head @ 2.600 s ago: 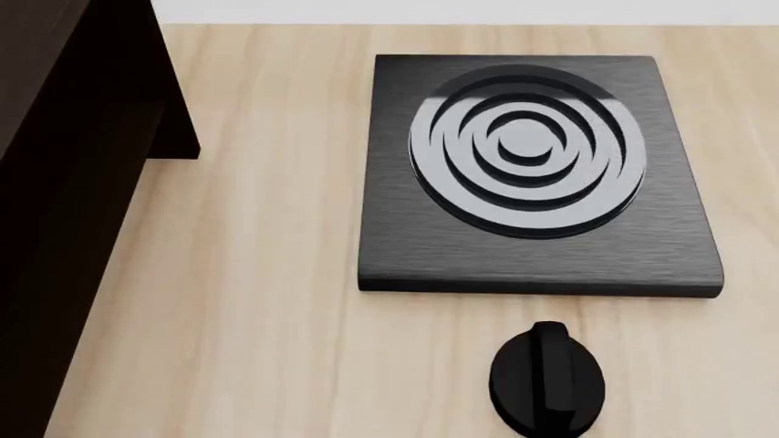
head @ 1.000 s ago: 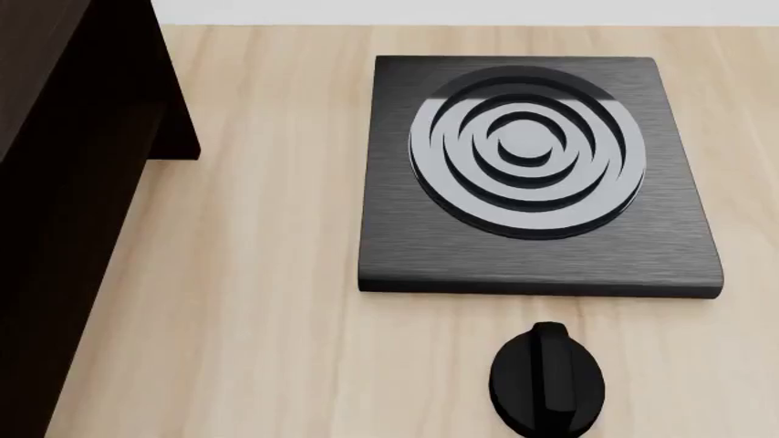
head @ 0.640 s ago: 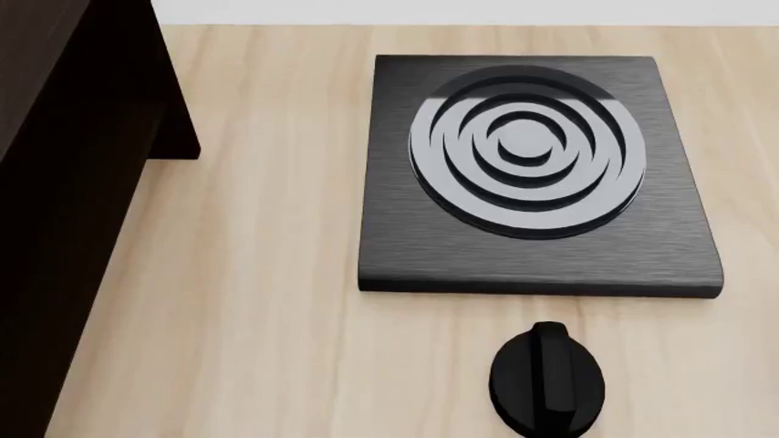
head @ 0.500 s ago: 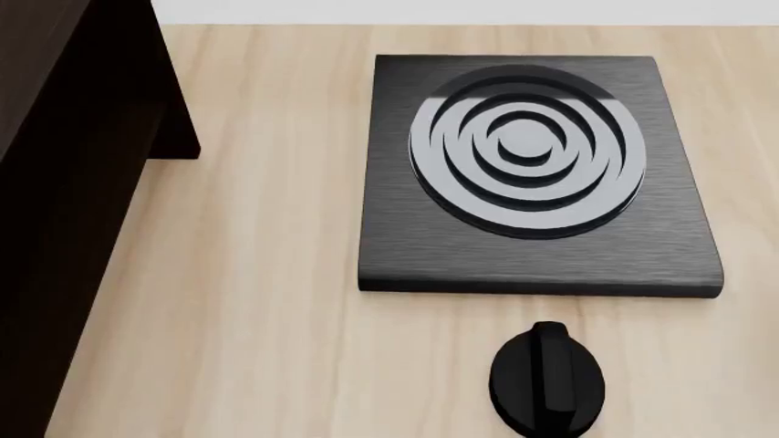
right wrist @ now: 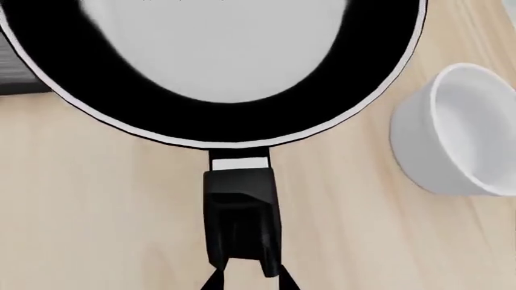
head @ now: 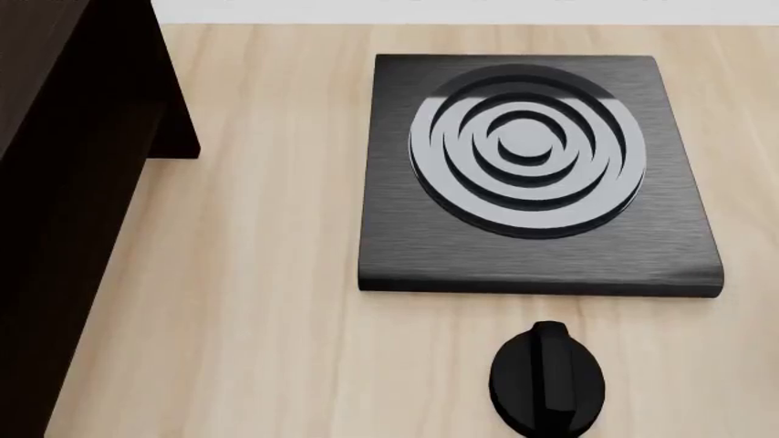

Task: Put the frying pan under the cabinet shelf.

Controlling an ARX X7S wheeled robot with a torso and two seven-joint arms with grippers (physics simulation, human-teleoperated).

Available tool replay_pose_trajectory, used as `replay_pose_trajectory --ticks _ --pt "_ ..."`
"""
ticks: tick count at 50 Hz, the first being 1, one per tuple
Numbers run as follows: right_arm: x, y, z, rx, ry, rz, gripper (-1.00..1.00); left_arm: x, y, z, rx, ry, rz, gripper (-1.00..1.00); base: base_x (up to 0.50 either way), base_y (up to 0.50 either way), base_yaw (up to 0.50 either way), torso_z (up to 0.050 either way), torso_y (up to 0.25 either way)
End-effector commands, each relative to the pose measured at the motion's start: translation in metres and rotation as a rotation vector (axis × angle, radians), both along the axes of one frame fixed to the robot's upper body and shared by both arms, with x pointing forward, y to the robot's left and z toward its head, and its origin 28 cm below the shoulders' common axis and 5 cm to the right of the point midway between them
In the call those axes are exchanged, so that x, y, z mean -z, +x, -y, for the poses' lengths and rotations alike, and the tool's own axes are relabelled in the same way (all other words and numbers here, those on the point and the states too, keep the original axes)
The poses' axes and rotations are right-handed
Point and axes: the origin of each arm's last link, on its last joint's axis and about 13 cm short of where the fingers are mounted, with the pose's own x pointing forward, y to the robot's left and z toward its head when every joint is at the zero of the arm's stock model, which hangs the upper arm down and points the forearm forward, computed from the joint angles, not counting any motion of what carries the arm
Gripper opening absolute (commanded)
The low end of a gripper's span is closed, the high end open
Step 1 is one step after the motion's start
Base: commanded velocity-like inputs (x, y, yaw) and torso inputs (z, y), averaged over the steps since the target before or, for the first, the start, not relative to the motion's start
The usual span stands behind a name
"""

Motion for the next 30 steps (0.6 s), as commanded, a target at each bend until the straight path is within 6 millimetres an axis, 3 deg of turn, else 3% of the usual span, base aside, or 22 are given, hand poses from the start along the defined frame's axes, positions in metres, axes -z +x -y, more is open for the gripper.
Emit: replay_pose_trajectory --ticks 1,10,19,30 --pt "-0.068 0.007 0.000 -0.022 -0.073 0.336 -1.00 -0.001 -0.002 -0.001 -0.032 0.014 0.006 1.00 0.00 0.00 0.00 0.000 0.000" --pt "-0.087 0.041 -0.014 -0.112 -0.065 0.392 -1.00 -0.008 -0.008 0.000 -0.046 0.023 0.031 1.00 0.00 0.00 0.00 0.000 0.001" --pt "-0.092 0.073 -0.029 -0.207 -0.053 0.407 -1.00 -0.011 -0.014 -0.002 -0.074 0.036 0.040 1.00 0.00 0.00 0.00 0.000 0.002" --pt "-0.093 0.097 -0.043 -0.303 -0.050 0.397 -1.00 -0.016 -0.019 -0.002 -0.104 0.054 0.047 1.00 0.00 0.00 0.00 0.000 0.001"
